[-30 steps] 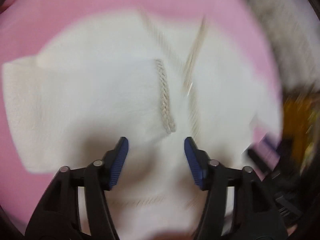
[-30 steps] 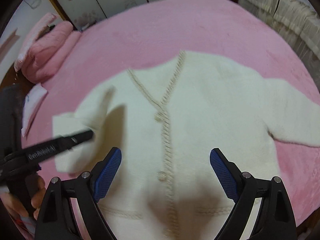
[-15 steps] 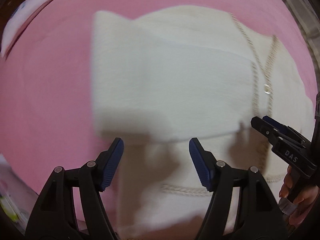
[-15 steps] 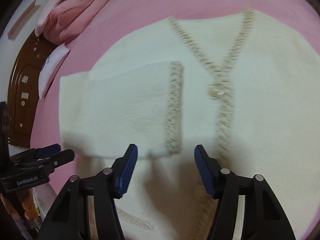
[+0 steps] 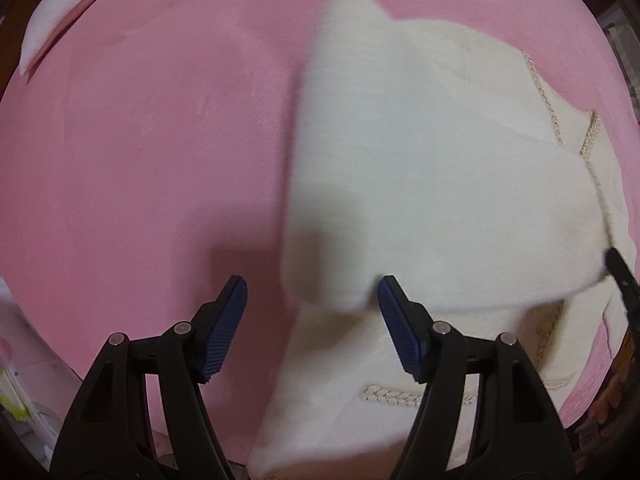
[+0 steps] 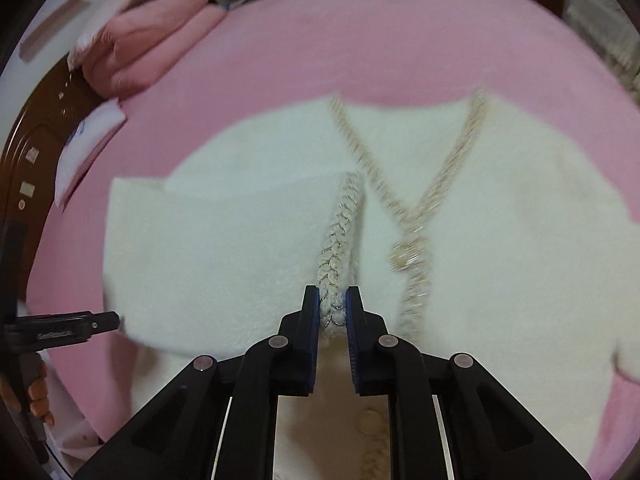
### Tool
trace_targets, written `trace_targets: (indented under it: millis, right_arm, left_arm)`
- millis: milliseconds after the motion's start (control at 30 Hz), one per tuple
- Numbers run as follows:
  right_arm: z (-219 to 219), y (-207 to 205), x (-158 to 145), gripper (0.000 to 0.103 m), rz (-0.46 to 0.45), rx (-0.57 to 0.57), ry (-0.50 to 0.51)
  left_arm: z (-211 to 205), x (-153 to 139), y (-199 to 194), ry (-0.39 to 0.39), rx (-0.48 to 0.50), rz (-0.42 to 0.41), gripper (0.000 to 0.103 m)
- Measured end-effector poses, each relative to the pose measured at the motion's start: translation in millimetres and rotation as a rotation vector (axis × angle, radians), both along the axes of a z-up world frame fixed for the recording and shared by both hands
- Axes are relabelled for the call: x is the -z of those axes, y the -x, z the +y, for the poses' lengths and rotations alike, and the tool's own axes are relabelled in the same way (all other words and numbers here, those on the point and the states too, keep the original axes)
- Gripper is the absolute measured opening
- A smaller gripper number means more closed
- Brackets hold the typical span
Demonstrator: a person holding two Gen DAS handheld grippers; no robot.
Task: Fold large clothes
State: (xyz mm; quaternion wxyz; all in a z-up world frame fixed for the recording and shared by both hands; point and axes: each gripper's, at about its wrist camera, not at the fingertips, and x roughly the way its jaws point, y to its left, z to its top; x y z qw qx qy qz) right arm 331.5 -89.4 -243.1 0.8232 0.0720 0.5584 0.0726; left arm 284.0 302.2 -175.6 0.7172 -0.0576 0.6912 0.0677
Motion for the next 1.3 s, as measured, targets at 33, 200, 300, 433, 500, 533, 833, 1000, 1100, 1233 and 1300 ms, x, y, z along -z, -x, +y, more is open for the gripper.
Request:
trace_targets:
  millis: [33,200,300,433,500,533,833,1000,1100,1233,1300]
  right_arm:
    - [-8,5,-8,0.012,-0.023,0.013,0.014]
    - [-55,22,-26,0.012,-0.048,0.117,0.103]
    - [-84,28,-7,0.012,0.013,0.174,0.178]
    - [-100,21,28,0.013,0.118,0.196,0.332]
    - [-100,13,25,0.013,0.089,0.249,0.420]
    - [-95,13,18,0.013,0.071,0.275,0.410]
    - [-38,2,55,0.009,0.188,0.056,-0.246]
    - [-12,-17,109,0.008,0.367,0.062,-0.302]
    - [-26,-23,119,0.001,0.387,0.055,-0.301]
    - [-75,12,102,0.000,0.319,0.019,-0.161]
    - [-117,30,102,0.000,0.300,0.091,-0.160]
  left_arm:
    - [-3,0,0,0.006,0.012,-0.005,0.066]
    - [-13,-13,8,0.004,0.071,-0.007,0.066]
    - [-22,-8,15,-0.021,0.109,0.025,0.066]
    - [-34,11,15,-0.067,0.141,0.090,0.066]
    - [-32,7,17,-0.074,0.138,0.087,0.066]
    - [-32,4,17,-0.047,0.136,0.079,0.066]
    - [-69,18,10,0.265,0.240,0.148,0.017]
    - [-69,34,3,0.254,0.239,0.194,0.017]
    - [-61,38,-4,0.258,0.233,0.182,0.008]
    - [-26,27,1,0.246,0.180,0.130,0.001]
    - [6,18,6,0.209,0.090,0.084,0.001]
